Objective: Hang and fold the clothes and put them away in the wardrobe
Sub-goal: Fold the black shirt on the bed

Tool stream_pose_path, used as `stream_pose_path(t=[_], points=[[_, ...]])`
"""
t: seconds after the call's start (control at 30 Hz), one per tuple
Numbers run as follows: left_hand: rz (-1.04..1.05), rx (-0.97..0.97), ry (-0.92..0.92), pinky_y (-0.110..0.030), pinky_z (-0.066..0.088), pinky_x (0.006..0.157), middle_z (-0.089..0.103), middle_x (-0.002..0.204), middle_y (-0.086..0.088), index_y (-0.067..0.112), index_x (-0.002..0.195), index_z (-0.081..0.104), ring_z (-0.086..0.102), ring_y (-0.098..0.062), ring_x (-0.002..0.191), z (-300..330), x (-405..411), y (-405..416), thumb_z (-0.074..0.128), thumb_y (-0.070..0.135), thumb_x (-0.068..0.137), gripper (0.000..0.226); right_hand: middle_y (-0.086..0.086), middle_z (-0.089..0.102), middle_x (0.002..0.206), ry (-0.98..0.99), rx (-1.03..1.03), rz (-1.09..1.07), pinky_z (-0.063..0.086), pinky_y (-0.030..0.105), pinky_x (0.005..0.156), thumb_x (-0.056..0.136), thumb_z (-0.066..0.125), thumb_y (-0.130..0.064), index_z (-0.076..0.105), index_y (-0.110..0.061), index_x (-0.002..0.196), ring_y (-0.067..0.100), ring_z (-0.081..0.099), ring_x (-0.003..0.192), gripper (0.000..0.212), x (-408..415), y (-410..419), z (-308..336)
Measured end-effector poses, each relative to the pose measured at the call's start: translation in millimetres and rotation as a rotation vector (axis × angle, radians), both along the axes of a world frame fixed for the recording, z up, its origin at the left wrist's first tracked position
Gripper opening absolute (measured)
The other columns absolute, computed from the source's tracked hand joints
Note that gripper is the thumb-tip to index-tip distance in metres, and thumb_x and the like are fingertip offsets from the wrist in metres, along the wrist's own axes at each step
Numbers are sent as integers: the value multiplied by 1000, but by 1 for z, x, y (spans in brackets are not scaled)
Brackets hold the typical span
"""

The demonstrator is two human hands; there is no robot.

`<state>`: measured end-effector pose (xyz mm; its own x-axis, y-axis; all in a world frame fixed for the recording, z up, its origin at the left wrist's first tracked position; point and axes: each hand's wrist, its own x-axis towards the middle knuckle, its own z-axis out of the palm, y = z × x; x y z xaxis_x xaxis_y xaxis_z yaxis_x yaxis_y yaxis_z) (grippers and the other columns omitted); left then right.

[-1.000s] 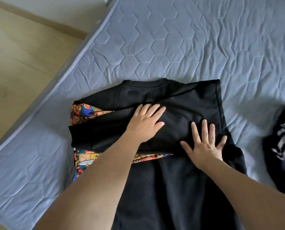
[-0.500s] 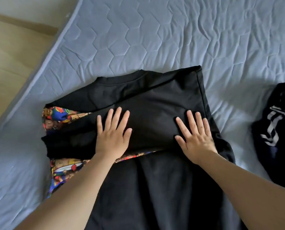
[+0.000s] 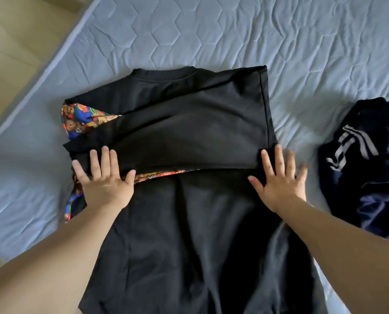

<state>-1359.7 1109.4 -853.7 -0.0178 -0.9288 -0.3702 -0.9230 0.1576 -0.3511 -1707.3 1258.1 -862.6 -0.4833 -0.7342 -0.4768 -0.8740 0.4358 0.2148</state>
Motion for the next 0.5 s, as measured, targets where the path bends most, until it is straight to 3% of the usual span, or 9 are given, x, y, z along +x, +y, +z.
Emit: stream_pose_path(t=[0.1,0.2,0.3,0.37,0.4,0.47,0.5], points=[[-219,-39,176,-67,-11,109,16,160,-5,16,151,22,9,-28,147,19,16,65,26,55,92,71,9,-7,158,-122,43,-301,28,53,108,83,19,-76,-32,-34,141,34,14,142,87,17,63,30],[-562,186,311,-73,16,105,34,153,-5,28,148,29,30,-31,140,34,16,151,38,59,80,76,14,24,149,-271,-72,-537,31,48,106,80,40,-75,-17,-29,148,36,29,134,101,53,104,54],[-603,373,332,-74,25,98,37,151,-5,30,147,28,39,-31,136,39,14,229,52,68,64,95,16,38,142,-468,-76,-770,34,48,106,73,53,-76,-2,-24,150,36,38,130,108,72,135,65],[-556,431,341,-78,19,98,27,156,-6,29,150,22,32,-33,141,43,3,278,58,70,56,108,12,50,130,-554,15,-868,44,48,98,71,63,-69,25,-13,139,35,51,116,95,74,163,72],[-542,444,339,-79,8,99,12,160,-6,30,152,10,18,-34,145,46,-5,298,57,70,59,111,11,55,120,-568,61,-867,48,47,92,76,64,-61,36,-10,132,34,55,108,81,74,178,76],[-472,482,280,-75,-14,98,-21,159,-2,32,149,-16,-13,-32,146,48,-18,331,55,66,71,111,12,59,103,-581,84,-870,52,44,82,90,55,-45,50,-5,125,33,58,93,53,68,203,83],[-427,494,236,-74,-17,97,-28,156,-1,31,148,-20,-20,-31,145,49,-22,343,56,63,75,111,13,58,98,-601,65,-898,50,41,79,95,50,-38,53,-2,124,32,56,88,46,64,211,89]])
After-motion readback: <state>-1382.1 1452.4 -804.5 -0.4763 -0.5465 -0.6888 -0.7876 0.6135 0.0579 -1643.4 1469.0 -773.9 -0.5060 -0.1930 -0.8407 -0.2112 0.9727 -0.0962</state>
